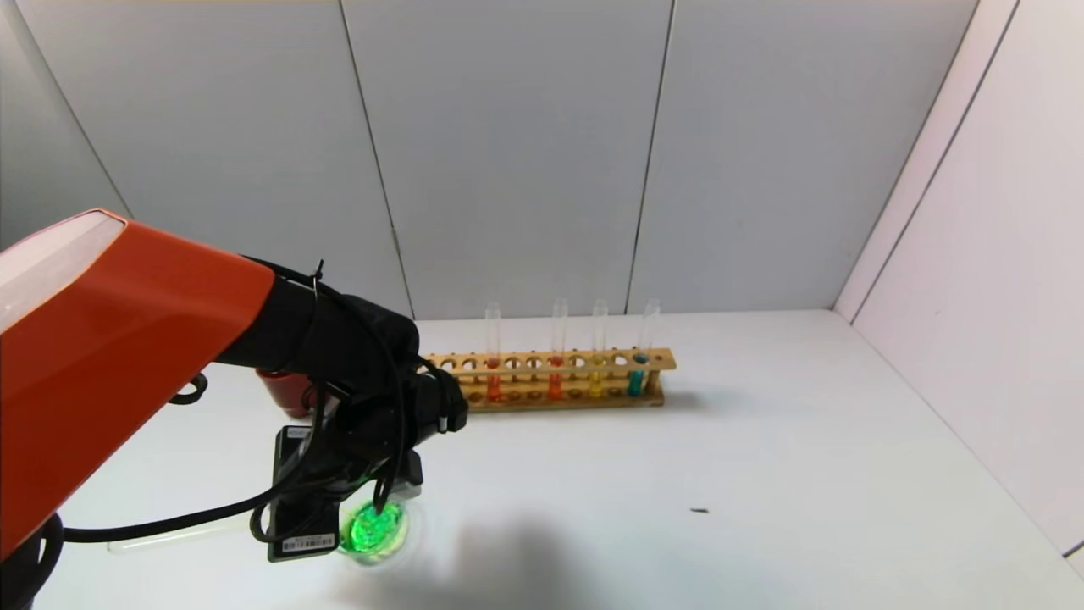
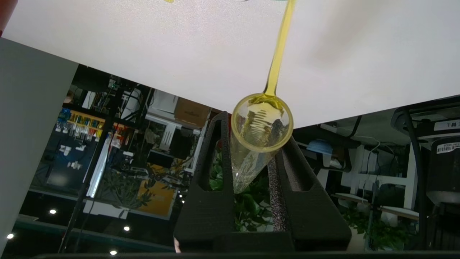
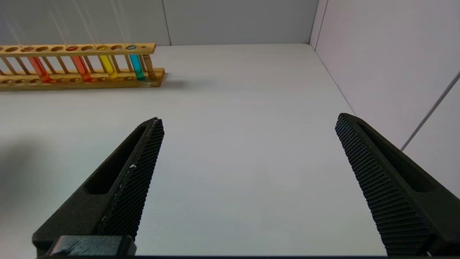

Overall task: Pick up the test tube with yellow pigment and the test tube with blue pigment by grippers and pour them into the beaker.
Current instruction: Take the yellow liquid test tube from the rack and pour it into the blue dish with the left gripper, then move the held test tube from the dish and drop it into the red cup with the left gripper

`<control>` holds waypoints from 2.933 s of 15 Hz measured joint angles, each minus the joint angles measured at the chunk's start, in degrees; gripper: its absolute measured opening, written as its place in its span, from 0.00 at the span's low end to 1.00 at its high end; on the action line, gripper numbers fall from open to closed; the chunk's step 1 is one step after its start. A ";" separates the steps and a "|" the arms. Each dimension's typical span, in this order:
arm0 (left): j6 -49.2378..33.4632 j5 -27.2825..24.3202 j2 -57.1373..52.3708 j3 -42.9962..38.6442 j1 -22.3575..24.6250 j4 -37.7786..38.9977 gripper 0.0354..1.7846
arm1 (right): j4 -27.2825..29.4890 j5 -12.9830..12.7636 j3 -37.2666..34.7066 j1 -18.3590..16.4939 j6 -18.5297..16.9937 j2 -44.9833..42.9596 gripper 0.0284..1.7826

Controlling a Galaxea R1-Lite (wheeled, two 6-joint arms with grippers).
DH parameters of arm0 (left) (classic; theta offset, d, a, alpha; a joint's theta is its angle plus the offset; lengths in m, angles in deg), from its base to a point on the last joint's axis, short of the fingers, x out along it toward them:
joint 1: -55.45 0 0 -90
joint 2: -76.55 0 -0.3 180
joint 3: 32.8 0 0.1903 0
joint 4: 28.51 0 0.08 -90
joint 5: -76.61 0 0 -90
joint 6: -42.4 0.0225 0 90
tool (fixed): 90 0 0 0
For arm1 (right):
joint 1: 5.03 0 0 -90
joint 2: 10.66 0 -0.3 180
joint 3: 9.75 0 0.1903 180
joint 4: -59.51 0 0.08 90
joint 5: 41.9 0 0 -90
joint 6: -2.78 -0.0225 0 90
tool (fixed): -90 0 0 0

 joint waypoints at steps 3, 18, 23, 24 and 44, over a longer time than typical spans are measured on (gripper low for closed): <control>0.27 1.18 1.16 2.39 -0.09 -3.33 0.16 | -0.02 0.00 0.00 0.00 0.01 0.00 0.98; -0.09 2.23 4.63 6.69 -2.27 -8.41 0.16 | -0.02 0.00 0.00 0.00 0.00 0.00 0.98; -2.32 2.23 4.69 7.24 -1.99 -7.35 0.16 | -0.02 0.02 0.00 0.00 0.00 0.00 0.98; -4.17 2.01 4.67 7.57 -1.62 -6.10 0.16 | -0.02 0.00 0.00 -0.02 0.00 0.00 0.98; -27.77 -11.76 -24.61 13.23 16.84 23.91 0.16 | -0.02 0.02 0.00 0.00 0.00 0.00 0.98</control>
